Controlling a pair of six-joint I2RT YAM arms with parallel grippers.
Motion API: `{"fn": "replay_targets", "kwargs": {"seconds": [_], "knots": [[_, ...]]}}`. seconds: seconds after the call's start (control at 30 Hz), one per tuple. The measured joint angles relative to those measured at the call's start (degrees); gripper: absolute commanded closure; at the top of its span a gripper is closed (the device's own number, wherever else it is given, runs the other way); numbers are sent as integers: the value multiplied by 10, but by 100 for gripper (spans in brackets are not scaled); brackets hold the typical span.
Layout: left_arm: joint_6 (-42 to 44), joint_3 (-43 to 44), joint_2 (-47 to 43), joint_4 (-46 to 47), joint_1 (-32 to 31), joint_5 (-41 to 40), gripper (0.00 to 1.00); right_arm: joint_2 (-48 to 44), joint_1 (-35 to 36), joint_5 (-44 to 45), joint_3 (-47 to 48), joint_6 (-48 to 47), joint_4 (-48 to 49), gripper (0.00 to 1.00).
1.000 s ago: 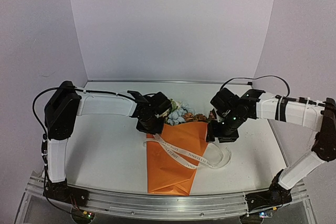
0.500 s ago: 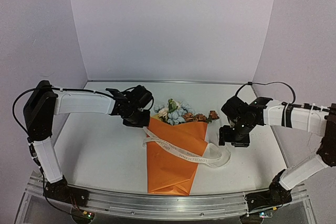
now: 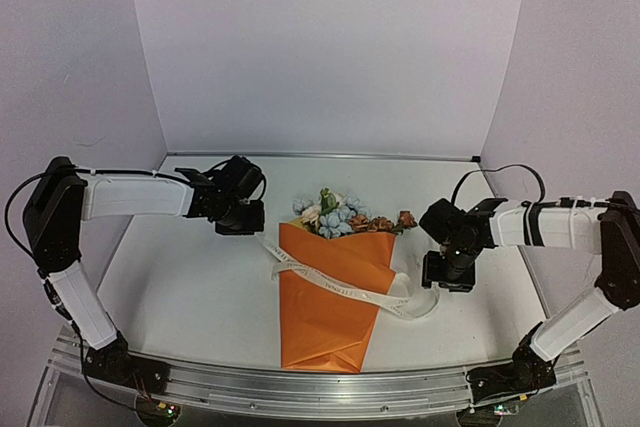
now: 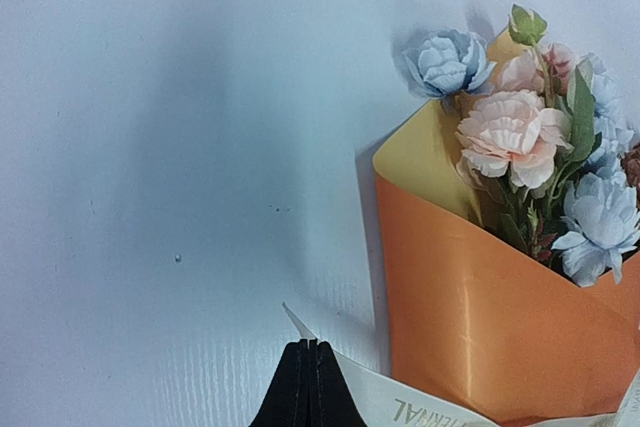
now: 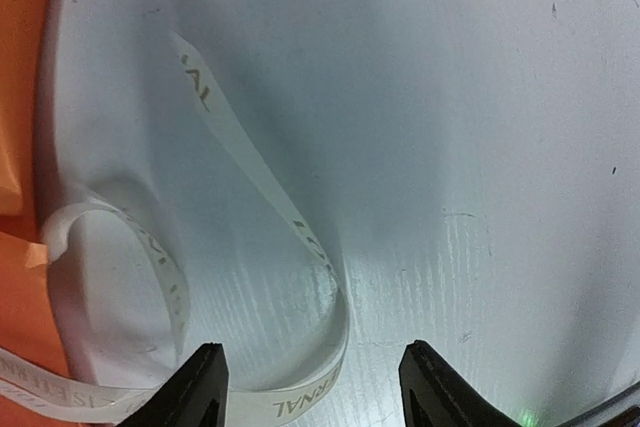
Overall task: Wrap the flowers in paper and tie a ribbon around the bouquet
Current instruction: Cross the ribbon over the folded bouquet.
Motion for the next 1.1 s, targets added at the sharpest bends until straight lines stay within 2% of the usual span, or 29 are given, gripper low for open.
{"fn": "replay_targets", "kwargs": {"seconds": [0.13, 0.27, 0.4, 0.43, 0.8, 1.1], "knots": [[-8, -22, -19, 10, 14, 0, 100, 10, 0, 8, -21, 10, 7, 45], [-14, -44, -40, 20, 26, -1, 100, 31, 0, 12, -28, 21, 18, 65], [-24, -67, -58, 28, 34, -2, 100, 42, -1, 16, -29, 24, 26, 97], [-25, -74, -64, 30, 37, -2, 100, 42, -4, 17, -29, 22, 28, 99], [-45, -123, -112, 47, 66, -17, 100, 35, -68, 34, -27, 19, 21, 100], [-100, -220, -183, 42, 140, -31, 100, 17, -117, 50, -26, 10, -1, 100]]}}
